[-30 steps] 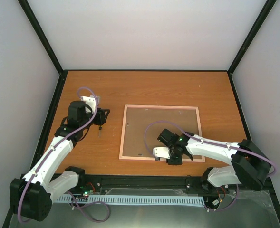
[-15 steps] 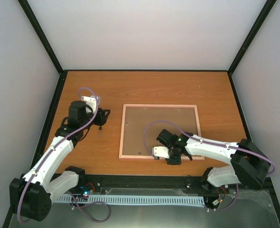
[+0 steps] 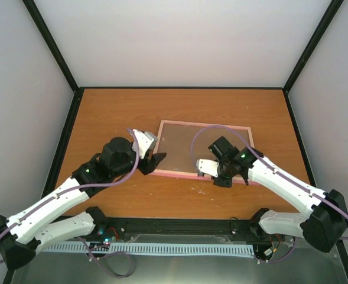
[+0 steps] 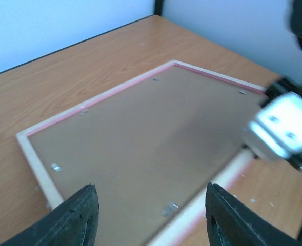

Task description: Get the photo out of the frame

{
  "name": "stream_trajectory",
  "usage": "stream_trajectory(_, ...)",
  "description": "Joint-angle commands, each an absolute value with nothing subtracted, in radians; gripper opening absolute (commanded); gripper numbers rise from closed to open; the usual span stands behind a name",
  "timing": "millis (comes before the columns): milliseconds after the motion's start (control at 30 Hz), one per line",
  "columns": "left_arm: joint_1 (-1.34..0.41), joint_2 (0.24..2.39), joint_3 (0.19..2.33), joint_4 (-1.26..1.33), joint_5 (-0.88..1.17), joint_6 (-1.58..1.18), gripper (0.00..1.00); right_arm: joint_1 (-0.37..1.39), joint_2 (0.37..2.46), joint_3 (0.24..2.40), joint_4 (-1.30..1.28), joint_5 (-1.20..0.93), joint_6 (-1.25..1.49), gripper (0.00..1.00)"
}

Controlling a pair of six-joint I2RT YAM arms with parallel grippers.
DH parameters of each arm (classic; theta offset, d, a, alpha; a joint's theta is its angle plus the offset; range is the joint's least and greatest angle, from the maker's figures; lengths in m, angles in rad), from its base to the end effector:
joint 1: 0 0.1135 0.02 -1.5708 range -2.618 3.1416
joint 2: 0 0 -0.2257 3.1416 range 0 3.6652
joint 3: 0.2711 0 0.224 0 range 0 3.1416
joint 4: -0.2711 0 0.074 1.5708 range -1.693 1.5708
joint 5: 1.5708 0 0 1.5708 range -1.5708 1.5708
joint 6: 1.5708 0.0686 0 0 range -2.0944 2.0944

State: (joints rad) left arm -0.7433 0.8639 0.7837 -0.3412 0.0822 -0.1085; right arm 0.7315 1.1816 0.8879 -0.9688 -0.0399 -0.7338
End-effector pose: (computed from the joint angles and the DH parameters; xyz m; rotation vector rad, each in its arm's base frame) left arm 0.1606 -0.1552 0.2694 0.6902 1.9265 -0.6240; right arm 0.1482 0.1367 0.1814 -1.9012 2.1000 0.0560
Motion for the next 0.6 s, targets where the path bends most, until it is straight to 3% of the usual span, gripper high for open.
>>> stream_trajectory(0,-0.973,0.871,0.886,-0.514,-0.127,-0.084,0.58,0.654,1.182,0.972,-1.007,-0.09,-0.784,0.03)
stream_trajectory(267,-1.375,1.061,0.952,-0.582,-0.437,-0.024,0.56,0.611,1.231,1.057,-1.053,-0.206,-0.783,0.03)
stream_trajectory(467,-1.459,1.297,0.968,-0.577,-0.61,0.112,0.6,0.604,1.245,1.072,-1.064,-0.242,-0.777,0.03)
stream_trajectory(567,-1.46,1.337,0.921,-0.428,-0.714,0.241,0.7,0.604,1.251,1.077,-1.066,-0.255,-0.775,0.03)
